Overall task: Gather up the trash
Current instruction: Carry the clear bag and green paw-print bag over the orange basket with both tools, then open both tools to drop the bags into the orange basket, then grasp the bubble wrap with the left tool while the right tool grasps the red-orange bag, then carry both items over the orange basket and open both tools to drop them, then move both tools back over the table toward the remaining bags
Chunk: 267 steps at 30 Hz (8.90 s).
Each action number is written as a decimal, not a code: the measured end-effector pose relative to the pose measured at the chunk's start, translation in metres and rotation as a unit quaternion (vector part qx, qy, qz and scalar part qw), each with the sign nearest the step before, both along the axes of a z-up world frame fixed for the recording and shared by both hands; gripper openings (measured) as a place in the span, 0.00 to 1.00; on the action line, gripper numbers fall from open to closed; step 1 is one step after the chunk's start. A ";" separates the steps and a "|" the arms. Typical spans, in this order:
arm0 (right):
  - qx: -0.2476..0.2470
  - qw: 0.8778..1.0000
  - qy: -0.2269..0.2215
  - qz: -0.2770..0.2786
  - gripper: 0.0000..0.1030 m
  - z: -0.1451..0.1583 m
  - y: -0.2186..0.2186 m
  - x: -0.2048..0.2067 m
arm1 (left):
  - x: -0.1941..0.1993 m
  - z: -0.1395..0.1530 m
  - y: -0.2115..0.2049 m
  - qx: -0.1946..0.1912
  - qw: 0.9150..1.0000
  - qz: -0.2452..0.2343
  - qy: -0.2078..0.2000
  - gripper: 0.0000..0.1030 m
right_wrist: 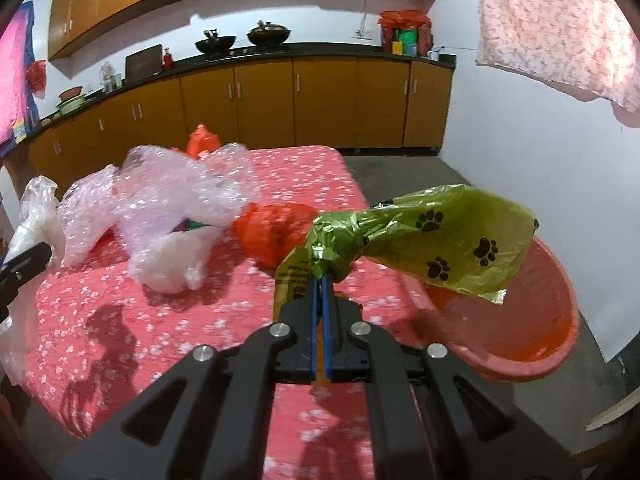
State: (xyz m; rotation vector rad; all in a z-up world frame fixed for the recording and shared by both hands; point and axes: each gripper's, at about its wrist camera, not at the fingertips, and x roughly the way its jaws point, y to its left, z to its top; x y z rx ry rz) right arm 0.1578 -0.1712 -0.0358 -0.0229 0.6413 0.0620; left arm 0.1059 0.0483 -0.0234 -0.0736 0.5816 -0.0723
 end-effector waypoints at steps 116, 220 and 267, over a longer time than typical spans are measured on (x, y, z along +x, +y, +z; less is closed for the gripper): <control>-0.020 0.992 0.044 0.120 0.95 -0.034 0.037 0.130 | 0.068 -0.029 0.126 0.065 0.985 0.157 0.016 0.98; 0.016 0.989 -0.010 -0.144 0.68 0.011 -0.181 0.012 | 0.066 0.018 -0.148 -0.011 0.993 -0.109 -0.036 0.09; 0.043 0.991 -0.019 -0.129 0.85 0.007 -0.186 0.034 | 0.082 0.002 -0.156 0.008 0.994 -0.107 -0.013 0.49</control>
